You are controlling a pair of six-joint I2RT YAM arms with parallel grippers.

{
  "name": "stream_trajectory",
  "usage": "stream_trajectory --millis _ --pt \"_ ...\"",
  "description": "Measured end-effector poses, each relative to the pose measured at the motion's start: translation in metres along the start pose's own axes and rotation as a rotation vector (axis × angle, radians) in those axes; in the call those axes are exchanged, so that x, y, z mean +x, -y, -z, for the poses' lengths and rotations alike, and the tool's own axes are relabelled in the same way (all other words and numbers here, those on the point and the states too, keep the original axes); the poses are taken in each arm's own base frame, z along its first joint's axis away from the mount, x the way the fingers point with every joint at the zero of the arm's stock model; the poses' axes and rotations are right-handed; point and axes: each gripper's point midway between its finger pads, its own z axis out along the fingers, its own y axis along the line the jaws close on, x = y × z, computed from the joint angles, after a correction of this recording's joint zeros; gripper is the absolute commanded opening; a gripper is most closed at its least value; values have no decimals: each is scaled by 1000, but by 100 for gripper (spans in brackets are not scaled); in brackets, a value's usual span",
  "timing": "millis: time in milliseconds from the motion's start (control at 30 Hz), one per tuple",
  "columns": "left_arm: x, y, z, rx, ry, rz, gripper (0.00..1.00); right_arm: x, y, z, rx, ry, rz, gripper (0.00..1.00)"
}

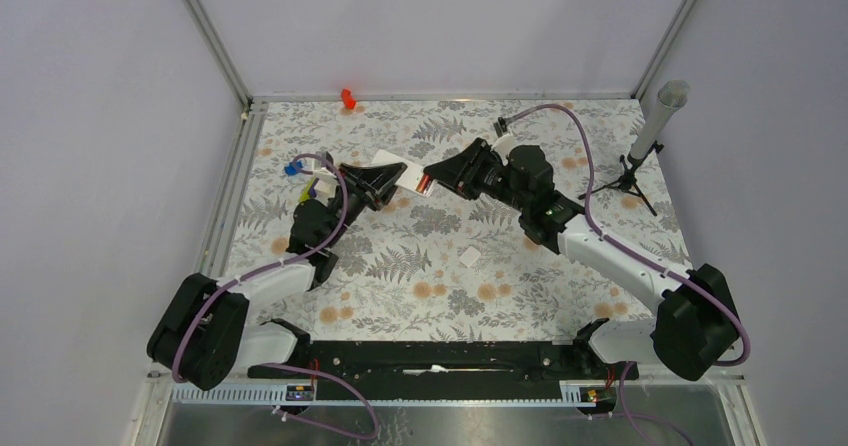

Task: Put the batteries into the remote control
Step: Load the battery into the remote control.

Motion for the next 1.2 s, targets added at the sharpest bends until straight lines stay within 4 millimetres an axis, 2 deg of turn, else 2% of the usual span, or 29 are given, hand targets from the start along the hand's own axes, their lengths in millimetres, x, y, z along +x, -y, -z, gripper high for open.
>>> stream_trajectory --millis 367,600,700,833,900,1067,1200 --pt "-1 -19 1 -130 21 106 0 3 19 -1 2 3 383 27" --pt "-1 -20 0 -144 21 103 0 3 20 -2 -7 -1 457 43" --pt "0 -18 2 -143 16 87 0 3 22 -1 7 -4 442 59" --pt "1 -8 4 -113 4 48 0 5 21 4 29 -14 399 83" --pt "3 1 5 -79 -6 28 0 7 16 9 21 -23 388 88" --pt "5 27 6 30 -25 -17 0 14 -7 26 -52 -46 358 91" --pt "8 39 6 95 -51 -34 0 21 -21 35 -124 -60 294 91"
